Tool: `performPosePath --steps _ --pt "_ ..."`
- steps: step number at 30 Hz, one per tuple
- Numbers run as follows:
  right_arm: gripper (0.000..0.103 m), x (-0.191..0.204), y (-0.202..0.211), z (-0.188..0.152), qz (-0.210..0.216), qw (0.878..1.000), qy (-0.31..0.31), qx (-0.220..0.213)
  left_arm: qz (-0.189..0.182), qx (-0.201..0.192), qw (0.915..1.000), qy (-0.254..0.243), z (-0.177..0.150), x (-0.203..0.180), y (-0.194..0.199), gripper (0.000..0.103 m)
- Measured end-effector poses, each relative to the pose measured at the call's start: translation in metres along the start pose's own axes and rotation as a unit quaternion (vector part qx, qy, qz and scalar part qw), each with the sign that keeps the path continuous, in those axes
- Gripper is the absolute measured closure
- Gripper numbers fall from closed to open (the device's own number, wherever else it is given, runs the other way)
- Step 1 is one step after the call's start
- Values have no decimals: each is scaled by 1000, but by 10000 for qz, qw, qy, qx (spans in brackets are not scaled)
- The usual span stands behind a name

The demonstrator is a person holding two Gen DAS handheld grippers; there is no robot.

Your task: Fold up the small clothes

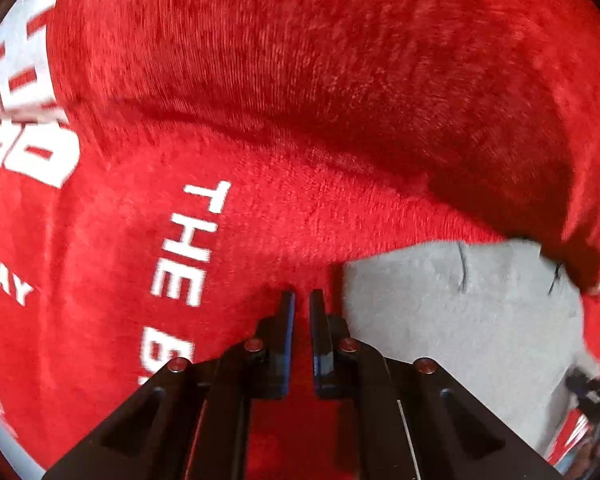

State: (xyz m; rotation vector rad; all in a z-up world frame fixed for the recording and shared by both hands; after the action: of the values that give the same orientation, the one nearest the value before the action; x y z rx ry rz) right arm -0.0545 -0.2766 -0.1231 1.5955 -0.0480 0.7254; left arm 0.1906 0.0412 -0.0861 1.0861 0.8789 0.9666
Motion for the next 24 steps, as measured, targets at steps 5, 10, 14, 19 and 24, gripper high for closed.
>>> performPosePath --steps 5,10,14,19,24 --pt "59 52 -15 -43 881 9946 122 539 -138 27 9999 -7 -14 2 22 94" --pt "59 136 -81 -122 1793 9707 246 1583 -44 87 9999 33 -48 16 43 94" --pt "59 177 -126 -156 1907 9639 194 1848 -124 201 9997 71 -70 31 49 94" --pt "97 176 -139 -166 1989 9647 -341 1692 -129 276 9995 -3 -90 54 48 94" --pt "97 193 -132 -171 2000 9669 -214 1571 -130 209 9997 65 -95 71 58 94"
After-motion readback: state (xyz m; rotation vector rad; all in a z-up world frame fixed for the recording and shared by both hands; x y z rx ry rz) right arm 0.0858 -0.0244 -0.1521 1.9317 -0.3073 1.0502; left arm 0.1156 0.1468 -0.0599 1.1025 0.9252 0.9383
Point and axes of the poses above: each gripper's, at about its wrist camera, not at the fingertips, and y roughly against the way its jaws point, x to its left, z to its top, the point moved 4 cm from there along -y, roughly the way its jaws point, and after that the axes turned 1 degree about z, right-handed, at the moved point
